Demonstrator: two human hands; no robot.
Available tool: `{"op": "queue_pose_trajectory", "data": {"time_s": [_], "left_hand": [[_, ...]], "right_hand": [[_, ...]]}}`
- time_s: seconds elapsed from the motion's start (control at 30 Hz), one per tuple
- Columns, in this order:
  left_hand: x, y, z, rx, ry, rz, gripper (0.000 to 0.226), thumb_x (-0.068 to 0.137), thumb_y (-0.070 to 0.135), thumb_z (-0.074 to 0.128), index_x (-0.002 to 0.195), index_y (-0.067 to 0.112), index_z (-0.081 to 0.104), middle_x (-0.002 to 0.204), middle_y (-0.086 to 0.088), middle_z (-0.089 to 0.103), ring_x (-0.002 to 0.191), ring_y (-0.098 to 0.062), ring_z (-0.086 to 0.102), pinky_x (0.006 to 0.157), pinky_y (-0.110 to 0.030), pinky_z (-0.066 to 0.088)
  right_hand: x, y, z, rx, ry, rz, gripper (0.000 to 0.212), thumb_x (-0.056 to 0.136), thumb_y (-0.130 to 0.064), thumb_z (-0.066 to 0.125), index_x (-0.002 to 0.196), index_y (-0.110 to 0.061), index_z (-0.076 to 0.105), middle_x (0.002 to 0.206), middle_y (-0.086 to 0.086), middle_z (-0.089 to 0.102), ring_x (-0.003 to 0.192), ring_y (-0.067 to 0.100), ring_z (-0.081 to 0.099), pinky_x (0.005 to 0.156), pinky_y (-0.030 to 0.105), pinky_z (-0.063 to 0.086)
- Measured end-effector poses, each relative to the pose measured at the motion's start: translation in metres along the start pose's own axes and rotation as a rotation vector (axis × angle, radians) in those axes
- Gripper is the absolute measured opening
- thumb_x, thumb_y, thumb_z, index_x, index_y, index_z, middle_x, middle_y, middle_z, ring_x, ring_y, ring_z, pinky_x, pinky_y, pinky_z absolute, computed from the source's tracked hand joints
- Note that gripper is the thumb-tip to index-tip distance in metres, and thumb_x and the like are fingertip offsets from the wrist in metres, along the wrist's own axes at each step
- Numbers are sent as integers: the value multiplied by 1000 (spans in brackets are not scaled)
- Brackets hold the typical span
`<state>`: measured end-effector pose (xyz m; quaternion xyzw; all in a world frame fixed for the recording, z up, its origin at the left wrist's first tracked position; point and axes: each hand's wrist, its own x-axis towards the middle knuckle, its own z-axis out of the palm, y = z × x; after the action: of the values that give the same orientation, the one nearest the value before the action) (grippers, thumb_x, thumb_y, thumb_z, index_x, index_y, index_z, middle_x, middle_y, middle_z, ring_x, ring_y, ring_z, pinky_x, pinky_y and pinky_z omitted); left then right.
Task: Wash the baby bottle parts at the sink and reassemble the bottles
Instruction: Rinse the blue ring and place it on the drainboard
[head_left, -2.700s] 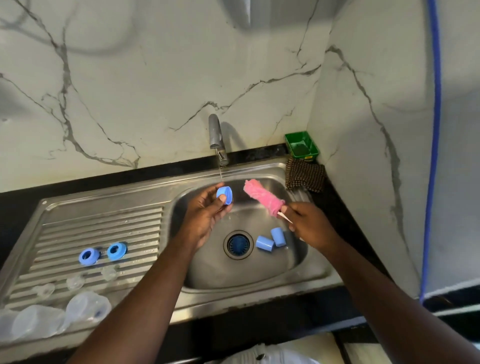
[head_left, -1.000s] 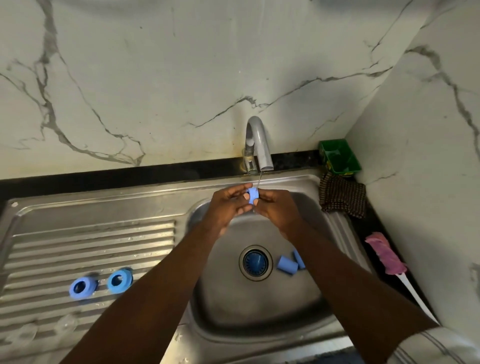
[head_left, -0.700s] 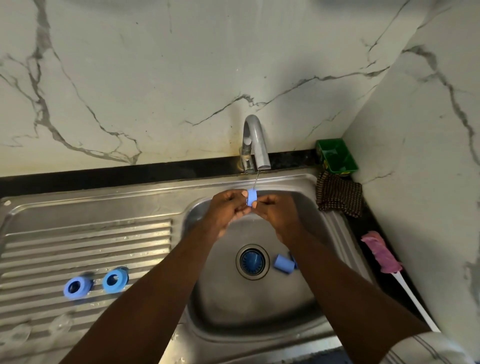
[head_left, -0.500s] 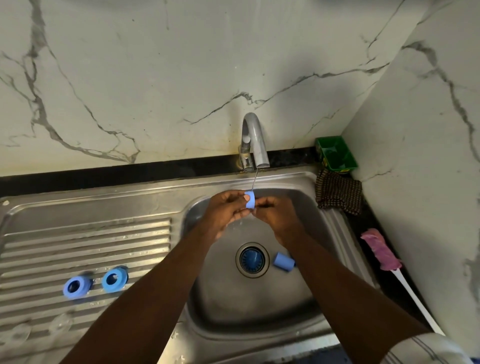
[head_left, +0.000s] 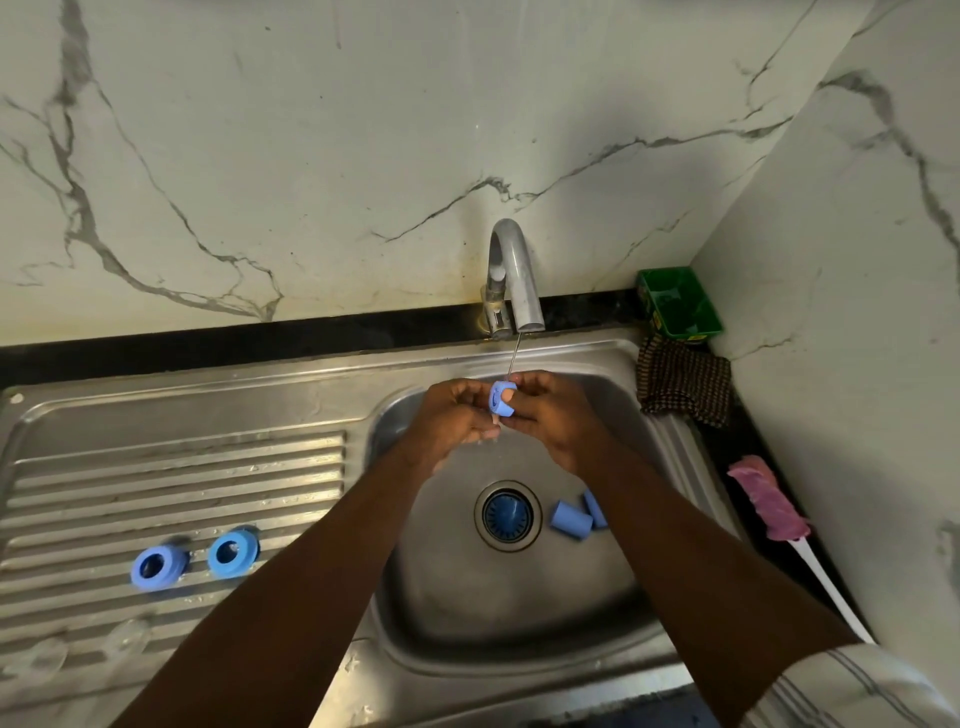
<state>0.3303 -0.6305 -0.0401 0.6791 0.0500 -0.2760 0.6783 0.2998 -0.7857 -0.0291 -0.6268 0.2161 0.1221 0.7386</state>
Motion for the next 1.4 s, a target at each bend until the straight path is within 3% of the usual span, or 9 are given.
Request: {"op": "queue_pose_trajectory", "data": {"time_s": [0.2, 0.4, 0.5, 0.6, 0.8, 0.9, 1.1, 1.3, 1.4], "left_hand": [[-2, 4, 3, -221, -19, -35, 17, 97, 7, 60, 112, 9, 68, 110, -14, 74, 102, -26, 72, 86, -35, 60], [7, 1, 5, 87, 73, 156, 27, 78, 6, 84, 99, 19, 74, 102, -5, 77, 97, -22, 74, 92, -45, 59], [7, 5, 2, 143, 60, 199, 42, 69, -3, 86, 106, 13, 72, 107, -5, 75, 100, -20, 73, 93, -45, 58], [7, 8, 2, 201, 51, 227, 44, 71, -4, 84, 110, 12, 72, 109, -3, 75, 100, -17, 73, 94, -41, 58], [6, 3, 8, 130, 79, 171, 33, 77, 4, 83, 103, 20, 72, 106, -8, 76, 98, -27, 73, 90, -42, 59], [5, 4, 8, 244, 49, 283, 34, 76, 4, 83, 105, 18, 72, 104, -5, 75, 94, -18, 72, 90, -34, 58], [3, 3, 9, 413, 140, 440, 32, 79, 14, 83, 110, 15, 74, 107, -4, 75, 96, -16, 70, 92, -33, 57], [4, 5, -1, 392, 145, 359, 34, 78, 22, 85, 110, 16, 75, 104, 2, 75, 93, -11, 71, 86, -27, 58], [-2, 7, 1, 345, 133, 210, 28, 85, 28, 79, 108, 14, 73, 94, -2, 76, 86, -18, 73, 82, -31, 59]], "right_hand": [[-2, 0, -4, -162, 18, -159, 40, 82, 9, 71, 118, 0, 57, 113, 18, 69, 104, 30, 69, 85, 34, 59], [-1, -5, -6, -294, 21, -231, 33, 80, 5, 75, 106, -8, 60, 107, 15, 70, 99, 28, 69, 83, 37, 59], [-2, -9, -8, -362, -31, -208, 43, 85, 7, 68, 122, -11, 57, 116, 13, 66, 105, 27, 66, 80, 30, 58], [-3, -9, -8, -381, -149, -199, 42, 87, 5, 67, 126, -6, 60, 119, 14, 68, 107, 25, 67, 87, 35, 59], [-6, -4, -11, -364, 94, -258, 51, 72, -3, 85, 116, -5, 60, 111, 13, 70, 103, 28, 68, 91, 48, 57], [-7, -5, -13, -436, 105, -282, 52, 71, 1, 84, 115, -5, 56, 111, 15, 67, 102, 30, 67, 86, 43, 58], [-3, -9, -7, -534, 92, -248, 46, 73, -4, 83, 111, -6, 56, 104, 15, 67, 93, 34, 68, 78, 51, 60], [-3, -11, -1, -550, 78, -313, 37, 75, 3, 80, 107, -5, 63, 104, 13, 69, 97, 29, 67, 89, 43, 57], [-5, -7, -2, -481, 39, -277, 37, 78, 2, 79, 111, -6, 63, 97, 3, 69, 90, 20, 68, 81, 32, 57]]}}
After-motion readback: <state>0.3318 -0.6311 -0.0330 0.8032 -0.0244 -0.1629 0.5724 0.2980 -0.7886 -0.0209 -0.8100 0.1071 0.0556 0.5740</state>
